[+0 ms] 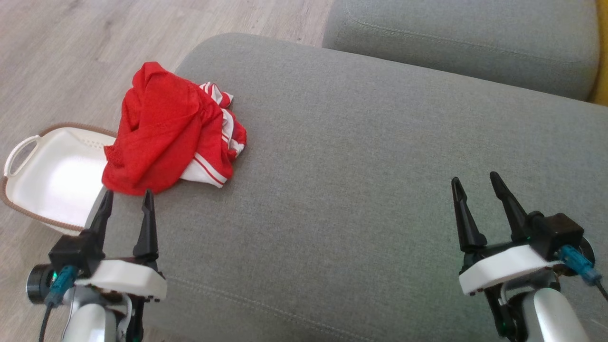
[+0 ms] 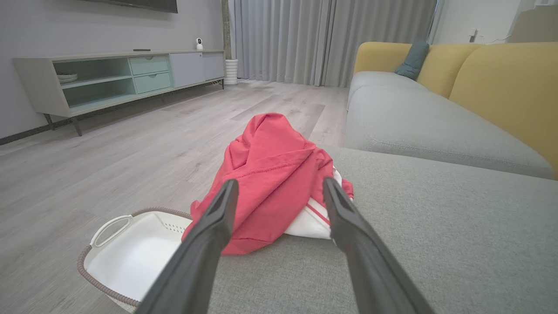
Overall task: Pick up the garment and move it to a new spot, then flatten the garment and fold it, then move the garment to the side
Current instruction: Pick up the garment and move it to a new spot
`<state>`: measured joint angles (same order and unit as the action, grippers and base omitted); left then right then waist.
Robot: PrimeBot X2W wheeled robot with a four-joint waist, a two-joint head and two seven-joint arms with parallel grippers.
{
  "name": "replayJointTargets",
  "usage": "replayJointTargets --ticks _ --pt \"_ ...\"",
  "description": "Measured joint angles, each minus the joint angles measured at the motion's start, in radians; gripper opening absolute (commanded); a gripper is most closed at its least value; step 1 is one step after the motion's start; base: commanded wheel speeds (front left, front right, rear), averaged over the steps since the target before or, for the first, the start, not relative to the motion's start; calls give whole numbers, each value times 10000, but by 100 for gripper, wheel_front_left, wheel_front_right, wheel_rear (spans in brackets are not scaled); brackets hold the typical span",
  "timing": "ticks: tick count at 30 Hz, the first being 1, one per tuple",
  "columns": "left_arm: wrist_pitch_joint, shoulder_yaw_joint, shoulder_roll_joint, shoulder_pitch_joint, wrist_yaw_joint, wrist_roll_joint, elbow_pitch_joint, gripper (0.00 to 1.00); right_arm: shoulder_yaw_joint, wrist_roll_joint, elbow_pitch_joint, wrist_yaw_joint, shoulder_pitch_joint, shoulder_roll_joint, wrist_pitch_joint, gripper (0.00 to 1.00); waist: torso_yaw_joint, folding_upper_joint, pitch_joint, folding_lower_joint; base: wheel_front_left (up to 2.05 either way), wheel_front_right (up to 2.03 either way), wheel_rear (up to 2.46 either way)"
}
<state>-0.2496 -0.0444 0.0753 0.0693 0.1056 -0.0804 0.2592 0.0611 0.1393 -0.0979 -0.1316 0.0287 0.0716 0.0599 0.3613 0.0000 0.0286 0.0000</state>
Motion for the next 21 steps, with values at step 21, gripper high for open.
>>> replayJointTargets --ticks 21 --pt "0 -69 -102 2424 88 -314 1601 100 31 -119 884 0 918 332 -761 100 -286 0 1784 0 0 0 0"
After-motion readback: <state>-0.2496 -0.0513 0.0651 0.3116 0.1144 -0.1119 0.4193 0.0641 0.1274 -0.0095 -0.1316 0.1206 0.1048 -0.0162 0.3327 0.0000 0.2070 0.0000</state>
